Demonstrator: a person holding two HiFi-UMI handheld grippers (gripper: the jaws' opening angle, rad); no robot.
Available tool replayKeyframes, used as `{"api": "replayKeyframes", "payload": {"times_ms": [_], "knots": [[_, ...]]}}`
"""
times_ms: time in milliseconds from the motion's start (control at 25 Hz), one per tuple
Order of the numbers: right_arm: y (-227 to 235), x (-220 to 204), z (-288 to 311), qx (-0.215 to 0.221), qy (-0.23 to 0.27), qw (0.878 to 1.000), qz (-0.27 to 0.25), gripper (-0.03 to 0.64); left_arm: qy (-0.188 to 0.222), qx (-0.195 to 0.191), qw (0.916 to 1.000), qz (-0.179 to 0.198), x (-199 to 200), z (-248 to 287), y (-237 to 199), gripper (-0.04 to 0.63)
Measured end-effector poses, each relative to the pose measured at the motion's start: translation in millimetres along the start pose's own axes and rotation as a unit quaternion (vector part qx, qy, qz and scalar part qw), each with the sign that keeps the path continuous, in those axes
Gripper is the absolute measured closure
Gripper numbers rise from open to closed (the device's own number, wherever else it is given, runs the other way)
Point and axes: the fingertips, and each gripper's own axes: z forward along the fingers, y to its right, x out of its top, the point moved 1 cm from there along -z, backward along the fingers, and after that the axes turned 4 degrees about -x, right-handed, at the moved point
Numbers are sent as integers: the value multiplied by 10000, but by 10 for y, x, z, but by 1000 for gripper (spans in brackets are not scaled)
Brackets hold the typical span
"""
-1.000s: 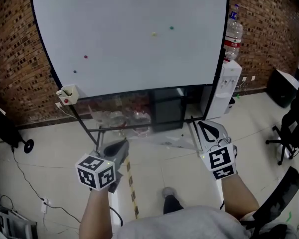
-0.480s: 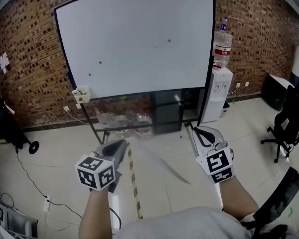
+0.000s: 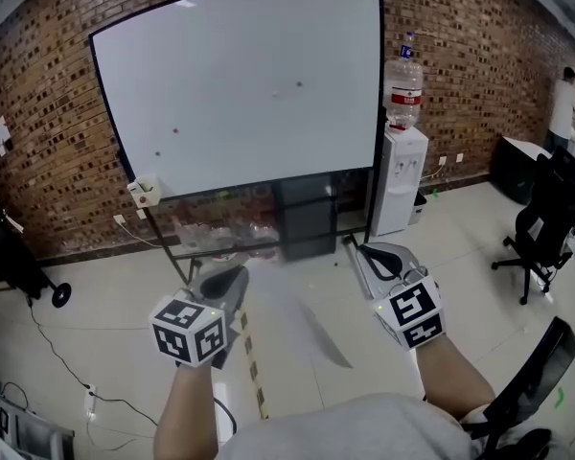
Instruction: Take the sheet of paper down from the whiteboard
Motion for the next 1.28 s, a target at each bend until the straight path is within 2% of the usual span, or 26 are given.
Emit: {"api": "replayKeyframes", "payload": {"times_ms": [560,1280], "knots": [[-15,17,-229,17,9,10000,-48,617,46,-78,9999,105,82,-82,275,592],[-54,68,-324,47,59,9999,-130,617,63,-103,9997,235,97,-110,367,592]]}}
